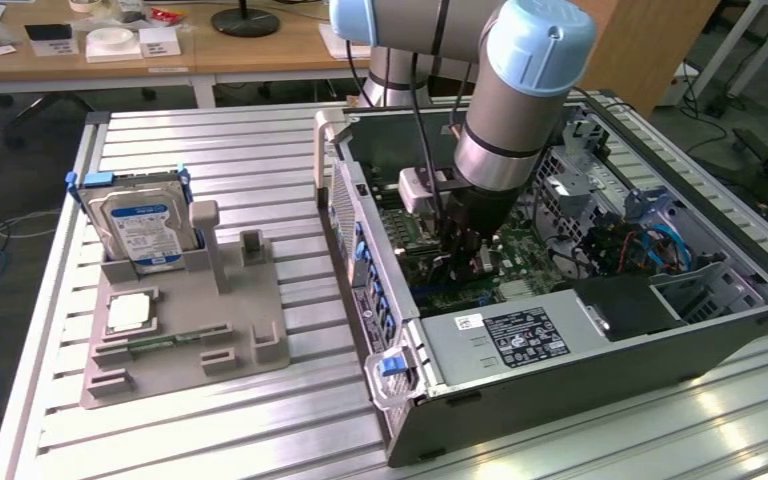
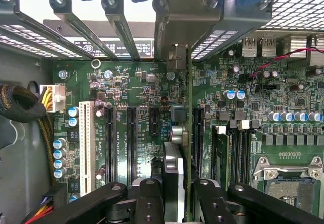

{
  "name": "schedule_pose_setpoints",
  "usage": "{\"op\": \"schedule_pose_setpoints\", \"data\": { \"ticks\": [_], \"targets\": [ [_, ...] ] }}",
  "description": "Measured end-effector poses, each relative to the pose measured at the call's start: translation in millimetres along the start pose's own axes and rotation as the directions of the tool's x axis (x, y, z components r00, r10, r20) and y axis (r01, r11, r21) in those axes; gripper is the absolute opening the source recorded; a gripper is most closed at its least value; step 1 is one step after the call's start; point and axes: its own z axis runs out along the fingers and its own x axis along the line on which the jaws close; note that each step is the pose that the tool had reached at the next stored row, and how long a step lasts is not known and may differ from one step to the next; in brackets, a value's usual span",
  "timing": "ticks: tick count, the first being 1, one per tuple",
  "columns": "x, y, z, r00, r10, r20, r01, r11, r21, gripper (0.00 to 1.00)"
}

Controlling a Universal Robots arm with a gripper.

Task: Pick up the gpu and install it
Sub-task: 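Insert the gpu into the slot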

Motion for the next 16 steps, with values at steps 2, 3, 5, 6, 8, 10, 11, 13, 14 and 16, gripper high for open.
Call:
{"op": "schedule_pose_setpoints", "data": {
  "ticks": [2, 3, 5, 6, 8, 10, 11, 13, 14, 16],
  "targets": [
    [0.0, 0.0, 0.8, 1.0000, 0.000, -0.0002, 0.000, 1.0000, 0.0000, 0.28],
    [0.1, -0.1, 1.5, 1.0000, 0.000, -0.0002, 0.000, 1.0000, 0.0001, 0.28],
    [0.2, 0.0, 2.0, 1.0000, 0.000, -0.0001, 0.000, 1.0000, -0.0001, 0.28],
    [0.1, 0.0, 2.0, 1.0000, 0.000, -0.0001, 0.000, 1.0000, -0.0001, 0.28],
    [0.1, 0.0, 2.0, 1.0000, 0.000, 0.0000, 0.000, 1.0000, 0.0000, 0.28],
    [0.1, 0.0, 2.0, 1.0000, 0.000, 0.0000, 0.000, 1.0000, 0.0000, 0.28],
    [0.1, 0.0, 2.0, 1.0000, 0.000, 0.0000, 0.000, 1.0000, 0.0000, 0.28],
    [0.1, 0.1, 2.0, 1.0000, 0.000, 0.0001, 0.000, 1.0000, 0.0001, 0.28],
    [0.1, 0.1, 2.0, 1.0000, 0.000, 0.0001, 0.000, 1.0000, 0.0001, 0.28],
    [0.1, 0.3, 2.0, 1.0000, 0.000, 0.0001, 0.000, 1.0000, 0.0008, 0.28]
  ]
}}
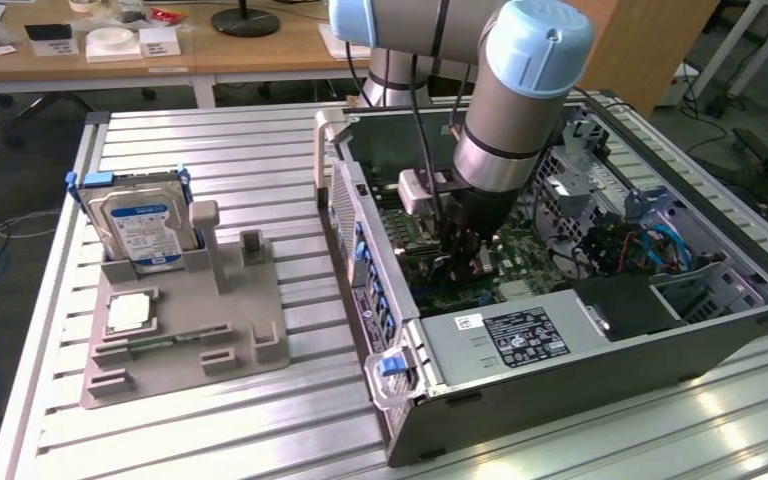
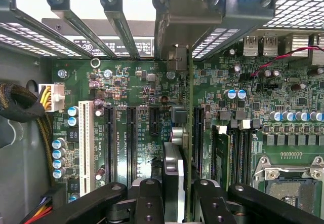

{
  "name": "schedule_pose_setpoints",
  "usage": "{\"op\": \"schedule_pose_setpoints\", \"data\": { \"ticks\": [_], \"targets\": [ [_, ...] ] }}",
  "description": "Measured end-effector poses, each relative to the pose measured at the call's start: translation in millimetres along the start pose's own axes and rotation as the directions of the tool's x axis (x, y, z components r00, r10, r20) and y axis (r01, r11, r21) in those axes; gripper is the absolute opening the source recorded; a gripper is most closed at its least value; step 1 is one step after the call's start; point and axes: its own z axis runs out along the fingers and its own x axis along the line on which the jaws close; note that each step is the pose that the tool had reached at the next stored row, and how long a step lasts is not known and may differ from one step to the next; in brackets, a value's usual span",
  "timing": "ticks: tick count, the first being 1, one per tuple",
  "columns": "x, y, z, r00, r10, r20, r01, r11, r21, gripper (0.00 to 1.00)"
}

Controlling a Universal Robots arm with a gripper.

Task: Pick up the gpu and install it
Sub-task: 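Insert the gpu into the slot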

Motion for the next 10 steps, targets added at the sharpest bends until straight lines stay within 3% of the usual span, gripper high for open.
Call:
{"op": "schedule_pose_setpoints", "data": {
  "ticks": [10],
  "targets": [
    [0.2, 0.1, 3.5, 1.0000, 0.000, 0.0000, 0.000, 1.0000, 0.0016, 0.28]
  ]
}}
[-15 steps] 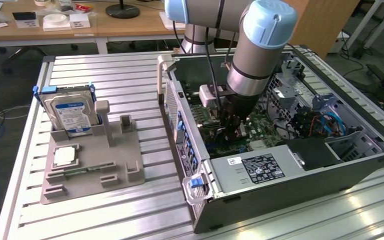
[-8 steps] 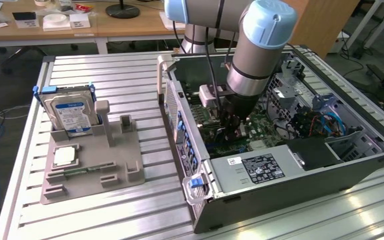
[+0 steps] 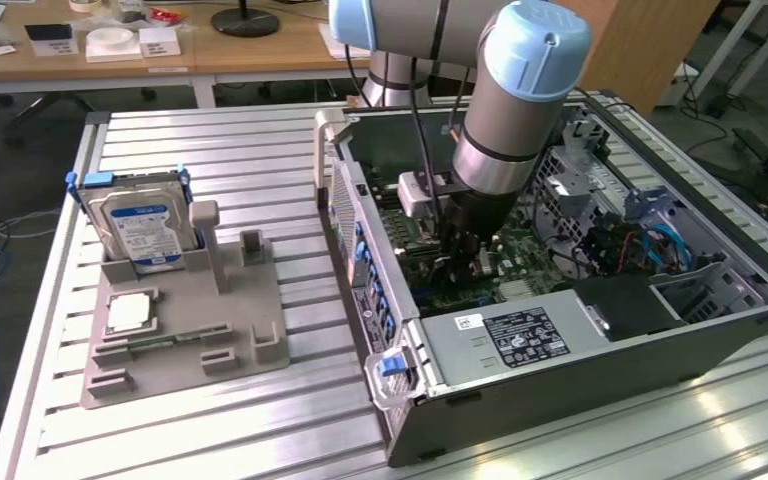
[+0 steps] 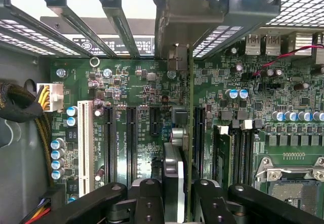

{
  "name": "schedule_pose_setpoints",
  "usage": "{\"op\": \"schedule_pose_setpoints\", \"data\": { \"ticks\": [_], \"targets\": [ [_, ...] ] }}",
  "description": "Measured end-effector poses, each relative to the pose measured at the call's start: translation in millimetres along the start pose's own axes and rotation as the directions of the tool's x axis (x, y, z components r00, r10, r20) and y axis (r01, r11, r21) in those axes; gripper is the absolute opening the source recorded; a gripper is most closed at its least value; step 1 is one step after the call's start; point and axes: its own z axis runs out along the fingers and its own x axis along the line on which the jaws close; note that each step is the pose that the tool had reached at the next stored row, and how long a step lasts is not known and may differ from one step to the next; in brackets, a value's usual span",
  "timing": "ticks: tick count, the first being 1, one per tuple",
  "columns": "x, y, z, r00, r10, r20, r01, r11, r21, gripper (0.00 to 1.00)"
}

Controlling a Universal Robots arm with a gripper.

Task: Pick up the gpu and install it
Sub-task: 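Insert the gpu into the slot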

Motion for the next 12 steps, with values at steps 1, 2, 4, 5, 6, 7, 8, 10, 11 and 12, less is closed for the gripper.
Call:
{"op": "schedule_pose_setpoints", "data": {
  "ticks": [1, 2, 4, 5, 6, 7, 8, 10, 11, 12],
  "targets": [
    [0.0, 0.0, 0.0, 1.0000, 0.000, 0.0001, 0.000, 1.0000, 0.0001, 0.28],
    [0.0, 0.1, 0.0, 1.0000, 0.000, 0.0001, 0.000, 1.0000, 0.0002, 0.28],
    [-0.5, -0.1, -0.1, 1.0000, 0.000, 0.0027, 0.000, 1.0000, 0.0033, 0.29],
    [-0.3, 0.0, -1.4, 1.0000, 0.000, 0.0015, 0.000, 1.0000, 0.0040, 0.35],
    [-0.2, 0.1, -3.1, 1.0000, 0.000, 0.0003, 0.000, 1.0000, 0.0044, 0.35],
    [-0.3, 0.1, -4.6, 1.0000, 0.000, 0.0006, 0.000, 1.0000, 0.0058, 0.35],
    [-0.4, 0.1, -6.7, 1.0000, 0.000, 0.0004, 0.000, 1.0000, 0.0075, 0.35],
    [-0.6, 0.2, -12.5, 1.0000, 0.000, 0.0003, 0.000, 0.9999, 0.0110, 0.35],
    [-0.7, 0.2, -15.3, 1.0000, -0.001, 0.0004, 0.001, 0.9999, 0.0132, 0.35],
    [-0.9, 0.2, -18.1, 1.0000, -0.001, 0.0003, 0.001, 0.9999, 0.0155, 0.35]
  ]
}}
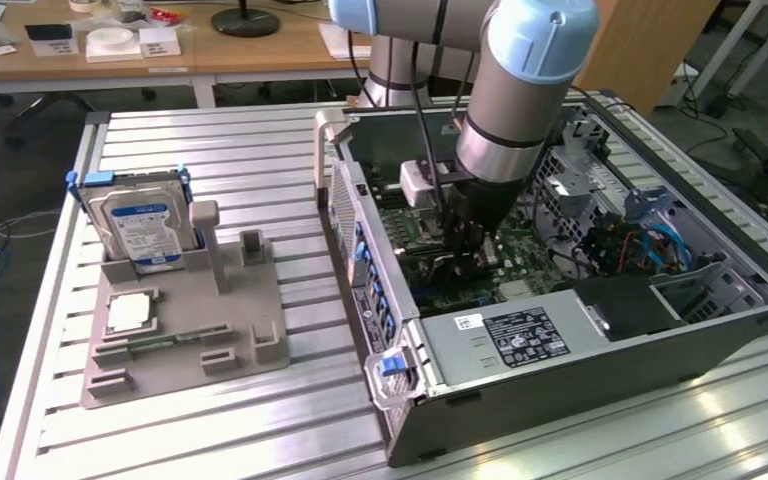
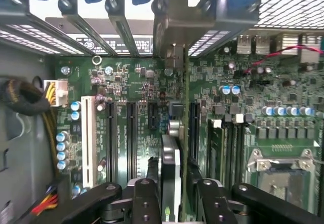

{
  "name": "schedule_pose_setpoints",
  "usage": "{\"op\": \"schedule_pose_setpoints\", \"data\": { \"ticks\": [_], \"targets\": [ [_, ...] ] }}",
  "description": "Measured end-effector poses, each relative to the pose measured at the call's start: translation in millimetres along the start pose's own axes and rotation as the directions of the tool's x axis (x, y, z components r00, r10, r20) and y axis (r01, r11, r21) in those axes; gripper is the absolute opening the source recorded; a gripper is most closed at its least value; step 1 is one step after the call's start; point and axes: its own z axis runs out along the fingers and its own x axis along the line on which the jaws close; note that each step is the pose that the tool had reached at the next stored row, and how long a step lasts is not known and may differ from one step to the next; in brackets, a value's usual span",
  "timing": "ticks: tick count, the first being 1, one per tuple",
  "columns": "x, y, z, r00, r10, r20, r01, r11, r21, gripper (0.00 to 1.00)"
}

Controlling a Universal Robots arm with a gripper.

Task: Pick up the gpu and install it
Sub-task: 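Insert the gpu into the slot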

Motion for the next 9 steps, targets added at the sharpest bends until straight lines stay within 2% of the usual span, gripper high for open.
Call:
{"op": "schedule_pose_setpoints", "data": {
  "ticks": [9],
  "targets": [
    [-1.3, 0.4, -26.8, 1.0000, -0.001, 0.0002, 0.001, 0.9998, 0.0183, 0.35]
  ]
}}
